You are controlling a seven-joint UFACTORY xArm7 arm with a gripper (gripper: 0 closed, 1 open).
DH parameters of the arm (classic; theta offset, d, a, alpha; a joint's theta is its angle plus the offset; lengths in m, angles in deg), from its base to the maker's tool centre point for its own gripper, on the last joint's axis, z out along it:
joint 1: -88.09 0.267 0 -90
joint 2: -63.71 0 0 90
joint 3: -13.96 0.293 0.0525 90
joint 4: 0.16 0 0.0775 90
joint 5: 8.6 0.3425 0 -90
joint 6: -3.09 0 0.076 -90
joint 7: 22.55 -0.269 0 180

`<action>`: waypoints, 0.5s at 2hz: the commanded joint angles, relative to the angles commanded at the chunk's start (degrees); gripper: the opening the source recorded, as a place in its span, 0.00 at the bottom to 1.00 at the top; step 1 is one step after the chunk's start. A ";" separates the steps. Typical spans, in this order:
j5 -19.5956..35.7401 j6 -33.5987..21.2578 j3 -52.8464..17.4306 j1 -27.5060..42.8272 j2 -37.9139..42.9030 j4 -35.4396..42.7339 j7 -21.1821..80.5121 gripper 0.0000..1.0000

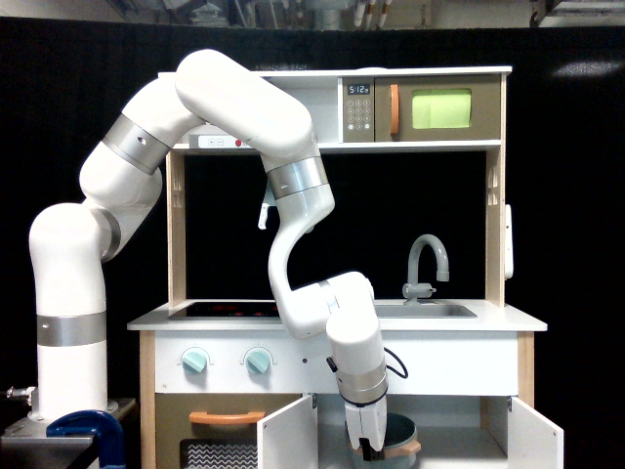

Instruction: Put the bowl inside the kitchen cabinet

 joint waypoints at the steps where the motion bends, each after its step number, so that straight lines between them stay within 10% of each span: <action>1: 0.38 0.22 0.47 -0.85 -0.07 -0.72 1.10 1.00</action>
